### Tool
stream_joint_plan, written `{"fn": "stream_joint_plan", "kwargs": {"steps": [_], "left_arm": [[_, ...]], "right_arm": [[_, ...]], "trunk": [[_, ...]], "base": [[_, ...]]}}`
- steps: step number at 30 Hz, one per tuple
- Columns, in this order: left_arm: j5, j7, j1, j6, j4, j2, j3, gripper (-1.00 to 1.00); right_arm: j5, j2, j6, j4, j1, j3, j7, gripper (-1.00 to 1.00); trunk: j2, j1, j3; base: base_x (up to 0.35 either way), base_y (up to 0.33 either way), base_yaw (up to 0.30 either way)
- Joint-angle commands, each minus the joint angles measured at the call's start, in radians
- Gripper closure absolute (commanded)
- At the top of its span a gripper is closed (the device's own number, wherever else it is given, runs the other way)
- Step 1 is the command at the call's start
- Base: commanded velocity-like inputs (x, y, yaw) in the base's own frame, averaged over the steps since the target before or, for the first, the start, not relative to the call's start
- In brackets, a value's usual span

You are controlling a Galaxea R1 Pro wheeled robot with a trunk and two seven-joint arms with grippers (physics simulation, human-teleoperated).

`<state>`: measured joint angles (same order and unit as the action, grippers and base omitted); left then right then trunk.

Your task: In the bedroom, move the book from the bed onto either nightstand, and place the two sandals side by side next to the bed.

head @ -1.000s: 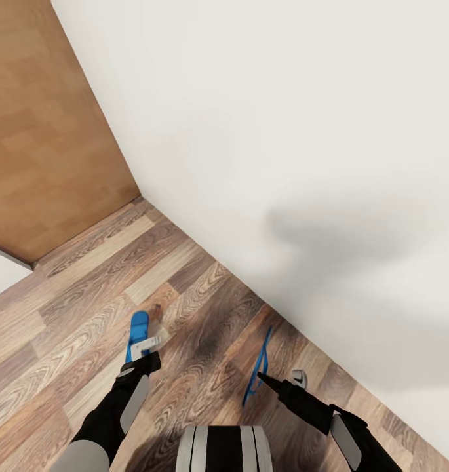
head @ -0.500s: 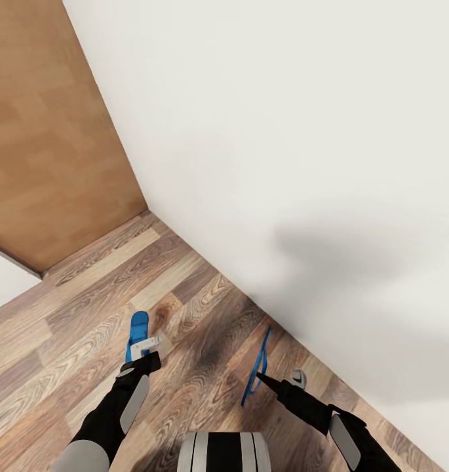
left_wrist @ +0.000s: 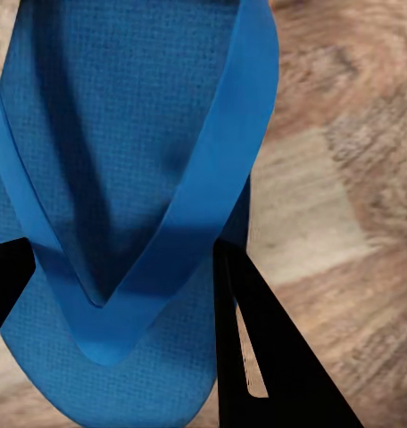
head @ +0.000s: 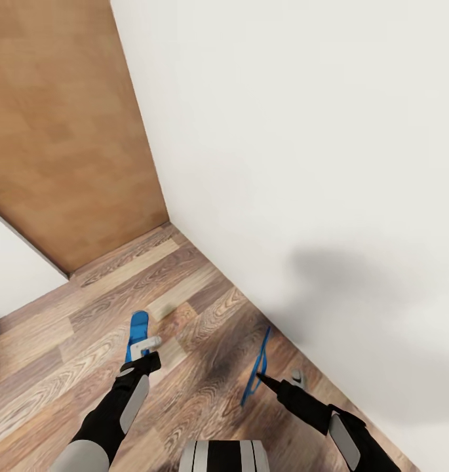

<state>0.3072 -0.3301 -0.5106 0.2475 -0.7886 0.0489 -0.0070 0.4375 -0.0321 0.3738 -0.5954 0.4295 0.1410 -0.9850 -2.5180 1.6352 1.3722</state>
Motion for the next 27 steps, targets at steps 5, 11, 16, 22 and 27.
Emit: {"fn": "stream_joint_plan", "kwargs": {"steps": [5,11,16,22,27], "left_arm": [[0.007,-0.006,0.0,0.004,-0.001,0.0,-0.001,1.0],[0.007,-0.006,0.0,0.004,-0.001,0.001,-0.001,1.0],[0.007,-0.006,0.0,0.004,-0.001,0.0,-0.001,1.0],[0.007,-0.006,0.0,0.004,-0.001,0.0,-0.001,1.0],[0.007,-0.006,0.0,0.004,-0.001,0.0,-0.001,1.0]], "right_arm": [[0.006,0.0,0.009,0.0,0.0,0.0,-0.001,1.0],[0.006,0.0,0.009,0.0,0.0,0.0,-0.001,1.0],[0.006,0.0,0.009,0.0,0.0,0.001,-0.001,1.0],[0.006,0.0,0.009,0.0,0.0,0.001,-0.001,1.0],[0.006,0.0,0.01,0.0,0.0,0.0,-0.001,1.0]], "trunk": [[0.001,-0.002,-0.023],[0.002,-0.005,-0.051],[0.004,-0.007,-0.074],[0.005,-0.01,-0.102],[0.006,-0.012,-0.125]], "base": [[0.0,0.0,0.201],[0.0,0.0,0.206],[0.0,0.0,0.208],[0.0,0.0,0.209],[0.0,0.0,0.209]]}}
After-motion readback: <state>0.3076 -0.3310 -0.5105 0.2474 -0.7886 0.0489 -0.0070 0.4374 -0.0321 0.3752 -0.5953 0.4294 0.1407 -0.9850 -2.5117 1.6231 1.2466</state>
